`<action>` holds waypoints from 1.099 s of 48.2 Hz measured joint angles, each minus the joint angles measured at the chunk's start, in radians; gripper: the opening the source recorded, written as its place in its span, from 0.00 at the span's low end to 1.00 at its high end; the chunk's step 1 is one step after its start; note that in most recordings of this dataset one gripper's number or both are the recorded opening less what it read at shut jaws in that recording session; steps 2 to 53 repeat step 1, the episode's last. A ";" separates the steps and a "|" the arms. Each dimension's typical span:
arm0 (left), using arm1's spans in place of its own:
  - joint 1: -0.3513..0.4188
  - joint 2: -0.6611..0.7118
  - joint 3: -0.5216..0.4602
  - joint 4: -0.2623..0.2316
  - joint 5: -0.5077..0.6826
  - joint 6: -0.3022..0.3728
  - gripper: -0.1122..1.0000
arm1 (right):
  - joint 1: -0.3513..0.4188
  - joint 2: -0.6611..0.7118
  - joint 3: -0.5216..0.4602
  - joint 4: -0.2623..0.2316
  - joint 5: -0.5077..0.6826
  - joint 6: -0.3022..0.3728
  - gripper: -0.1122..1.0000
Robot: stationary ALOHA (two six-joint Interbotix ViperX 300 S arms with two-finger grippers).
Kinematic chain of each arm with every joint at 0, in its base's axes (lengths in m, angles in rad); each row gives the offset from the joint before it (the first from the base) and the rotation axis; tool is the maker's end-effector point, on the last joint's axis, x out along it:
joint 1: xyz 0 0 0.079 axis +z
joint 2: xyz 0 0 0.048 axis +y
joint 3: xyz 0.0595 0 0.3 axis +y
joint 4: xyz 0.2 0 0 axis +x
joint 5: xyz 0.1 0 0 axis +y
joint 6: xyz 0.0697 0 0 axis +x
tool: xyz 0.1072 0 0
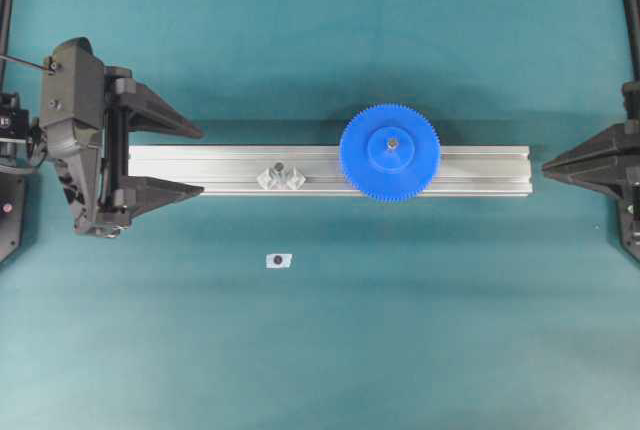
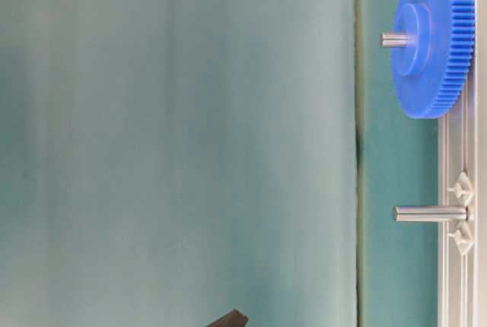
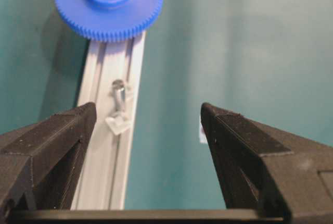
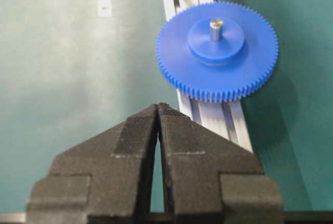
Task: Find the location of the shaft and insert the large gear.
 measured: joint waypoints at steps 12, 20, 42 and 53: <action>0.002 0.000 0.000 -0.002 0.000 0.000 0.85 | 0.000 0.000 -0.002 0.000 0.002 0.000 0.19; 0.002 0.000 0.000 -0.002 0.000 0.000 0.85 | 0.000 0.000 -0.002 0.000 0.002 0.000 0.19; 0.002 0.000 0.000 -0.002 0.000 0.000 0.85 | 0.000 0.000 -0.002 0.000 0.002 0.000 0.19; 0.002 0.000 0.000 -0.002 0.000 0.000 0.85 | 0.000 0.000 -0.002 0.000 0.002 0.000 0.19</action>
